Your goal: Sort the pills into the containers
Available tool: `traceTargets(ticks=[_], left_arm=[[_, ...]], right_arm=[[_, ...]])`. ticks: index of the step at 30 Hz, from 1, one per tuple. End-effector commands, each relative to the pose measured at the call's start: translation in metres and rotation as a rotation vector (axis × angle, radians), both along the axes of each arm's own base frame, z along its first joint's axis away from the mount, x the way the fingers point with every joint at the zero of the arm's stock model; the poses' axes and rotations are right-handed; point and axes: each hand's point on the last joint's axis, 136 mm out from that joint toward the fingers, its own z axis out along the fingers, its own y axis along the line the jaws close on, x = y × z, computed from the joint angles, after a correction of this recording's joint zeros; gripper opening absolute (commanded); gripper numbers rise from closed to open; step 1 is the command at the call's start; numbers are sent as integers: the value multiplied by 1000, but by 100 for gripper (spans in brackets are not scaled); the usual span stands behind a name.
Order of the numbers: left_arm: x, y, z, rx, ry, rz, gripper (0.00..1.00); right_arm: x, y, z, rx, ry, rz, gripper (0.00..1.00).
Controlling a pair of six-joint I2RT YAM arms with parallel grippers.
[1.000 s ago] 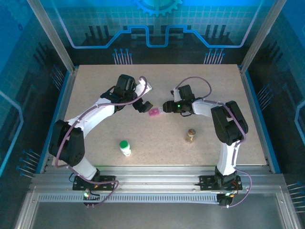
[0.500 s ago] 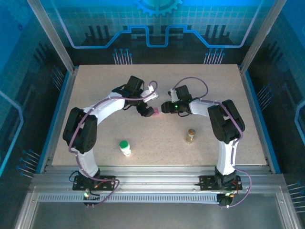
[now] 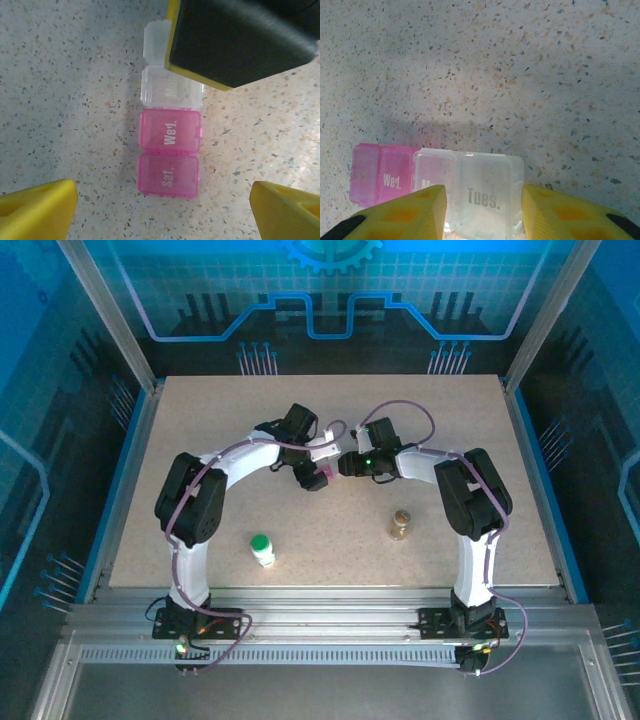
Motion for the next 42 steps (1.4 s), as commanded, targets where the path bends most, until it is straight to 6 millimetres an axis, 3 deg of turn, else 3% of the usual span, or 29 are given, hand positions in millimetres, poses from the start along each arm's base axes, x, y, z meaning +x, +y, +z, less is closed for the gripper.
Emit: traceTargets(ticks=[1,5,10,20,24,32,42], left_arm=[[5,3,-7,30,11,-7,90],[9,7,-17,43,33,0,90],[8,6,-22,20,57,-19,82],[-10,4,-33,11,90,-111,76],[-9,5,-36,26,87,-119,63],[-12,9,-41,44,100,-119,61],[-20,9,-40,41,163,-137,35]], right_arm=[[-3,7,-11,15,33,20,44],[-4,7,-15,31,53,15,43],[-6,3,-18,35,64,7,43],[-5,-3,-21,19,75,-3,43],[-6,-4,-25,6,84,-5,43],[-7,-4,-30,-2,99,-5,43],[-6,-8,-35,-46,92,-12,43]])
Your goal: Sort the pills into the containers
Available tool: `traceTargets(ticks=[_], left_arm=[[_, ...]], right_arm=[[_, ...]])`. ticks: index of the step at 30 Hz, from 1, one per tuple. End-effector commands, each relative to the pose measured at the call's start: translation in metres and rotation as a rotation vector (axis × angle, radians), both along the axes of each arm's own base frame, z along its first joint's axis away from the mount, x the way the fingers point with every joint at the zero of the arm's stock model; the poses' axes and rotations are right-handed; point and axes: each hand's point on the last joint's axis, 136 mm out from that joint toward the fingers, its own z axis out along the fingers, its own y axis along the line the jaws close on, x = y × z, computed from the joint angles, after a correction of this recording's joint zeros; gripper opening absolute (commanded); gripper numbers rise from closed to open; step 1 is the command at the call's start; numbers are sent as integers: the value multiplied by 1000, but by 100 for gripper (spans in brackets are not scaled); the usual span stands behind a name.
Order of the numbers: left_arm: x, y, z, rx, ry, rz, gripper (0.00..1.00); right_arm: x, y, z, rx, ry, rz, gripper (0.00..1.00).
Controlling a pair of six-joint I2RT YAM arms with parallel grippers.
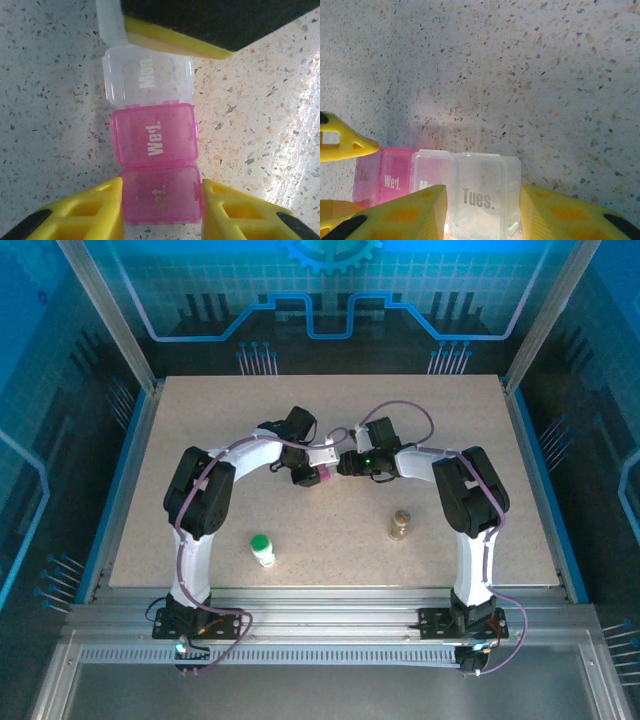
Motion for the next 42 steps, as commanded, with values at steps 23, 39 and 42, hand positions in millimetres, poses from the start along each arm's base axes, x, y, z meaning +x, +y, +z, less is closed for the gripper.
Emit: traceTargets(ticks=[23,39,42], left_arm=[[36,20,42,-196,115,266,58],[19,10,-5,-19,12,54,83],[24,7,-8,-10,-10,60,83]], right_arm=[[-10,-18,-47,-194,98,-14,43],[-11,-10,-44,-159,99,17,44],[-12,-10,-44,-157,100,19,44]])
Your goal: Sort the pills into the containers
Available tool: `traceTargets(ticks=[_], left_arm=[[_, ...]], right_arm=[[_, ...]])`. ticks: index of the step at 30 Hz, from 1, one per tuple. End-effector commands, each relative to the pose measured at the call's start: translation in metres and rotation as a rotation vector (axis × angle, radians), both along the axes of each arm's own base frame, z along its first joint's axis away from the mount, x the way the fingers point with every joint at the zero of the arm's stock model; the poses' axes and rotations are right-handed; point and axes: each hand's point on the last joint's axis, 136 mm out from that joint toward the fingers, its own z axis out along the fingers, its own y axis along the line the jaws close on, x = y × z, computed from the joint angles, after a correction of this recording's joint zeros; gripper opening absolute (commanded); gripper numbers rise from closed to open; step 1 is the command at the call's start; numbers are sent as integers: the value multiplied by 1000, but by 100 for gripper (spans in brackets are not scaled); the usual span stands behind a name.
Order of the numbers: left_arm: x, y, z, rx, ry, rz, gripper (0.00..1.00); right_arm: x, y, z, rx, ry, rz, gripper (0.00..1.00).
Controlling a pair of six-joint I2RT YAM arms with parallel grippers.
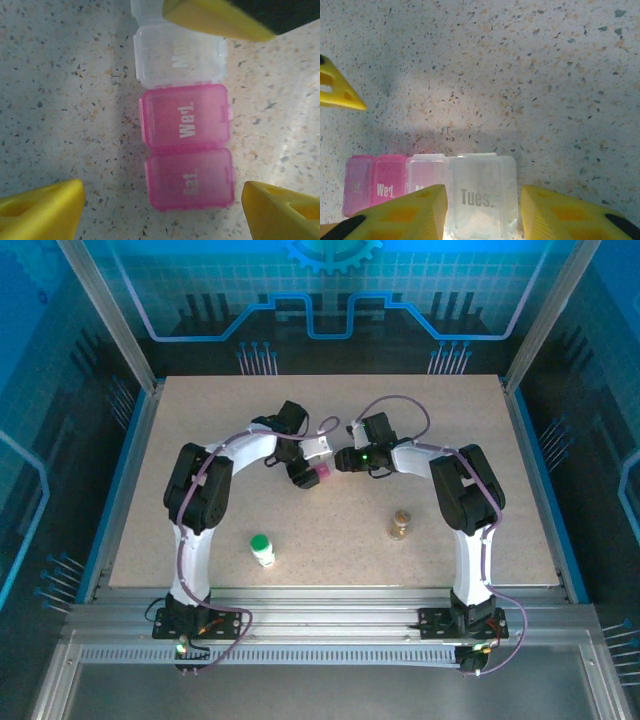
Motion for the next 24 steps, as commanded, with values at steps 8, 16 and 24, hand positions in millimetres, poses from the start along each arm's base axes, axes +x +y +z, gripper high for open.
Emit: traceTargets(ticks=[8,16,24], left_arm=[[7,-15,-6,18,-23,-28,73],[-5,-14,0,-26,77,-22,46],[-6,-1,9,-113,275,98,45]], right_arm=[[-24,-10,-44,-101,122,14,43],[-24,-19,-51,-203,123,-1,43],[-23,-28,-59,-309,132,-11,43]])
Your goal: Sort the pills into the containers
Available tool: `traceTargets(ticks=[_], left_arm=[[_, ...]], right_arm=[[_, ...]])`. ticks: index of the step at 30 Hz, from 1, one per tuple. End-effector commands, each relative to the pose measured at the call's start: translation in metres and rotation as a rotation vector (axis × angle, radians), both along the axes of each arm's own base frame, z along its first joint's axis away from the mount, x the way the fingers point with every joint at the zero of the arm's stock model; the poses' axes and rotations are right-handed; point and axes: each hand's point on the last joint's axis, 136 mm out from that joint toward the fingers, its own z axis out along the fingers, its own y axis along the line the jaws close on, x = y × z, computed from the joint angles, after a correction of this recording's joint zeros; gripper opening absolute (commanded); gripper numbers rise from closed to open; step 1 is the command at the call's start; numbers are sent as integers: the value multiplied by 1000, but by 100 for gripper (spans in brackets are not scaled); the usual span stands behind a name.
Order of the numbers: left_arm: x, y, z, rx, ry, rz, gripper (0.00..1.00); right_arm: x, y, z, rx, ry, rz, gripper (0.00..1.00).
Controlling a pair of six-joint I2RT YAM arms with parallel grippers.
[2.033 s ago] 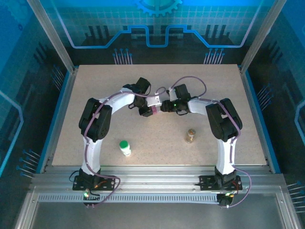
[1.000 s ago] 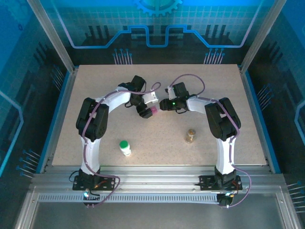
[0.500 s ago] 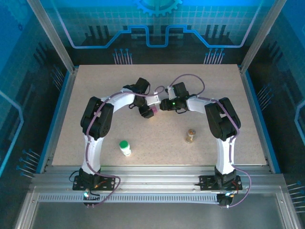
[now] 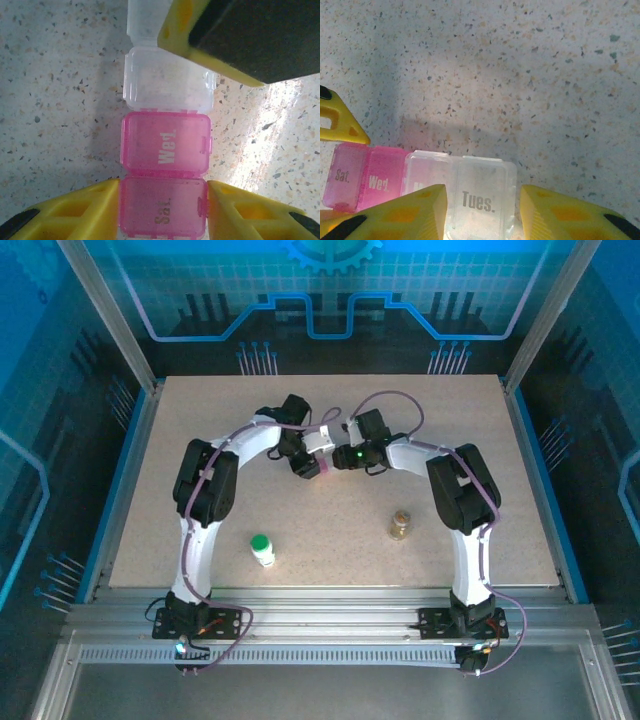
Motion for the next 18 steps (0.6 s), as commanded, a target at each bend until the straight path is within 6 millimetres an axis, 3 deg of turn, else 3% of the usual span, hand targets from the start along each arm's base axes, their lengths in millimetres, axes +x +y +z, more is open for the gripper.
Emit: traceTargets(ticks=[1,13,14,16,18], left_arm=[[-15,5,5,-57,161,66,45],[-18,9,7,-117,310,157,45],[-17,10,9,-120,306,163,46],[-15,12,9,-104,287,165,57],[-12,14,10,-104,253,168,57]], right_arm=[[-32,-33,-63,-221,158,-19,43],[-33,-38,-67,-315,153,-12,43],[-33,-37,-68,-312,153,-10,43],[-33,-35,-67,-300,155,-5,43],[-33,-34,-66,-294,153,-4,43]])
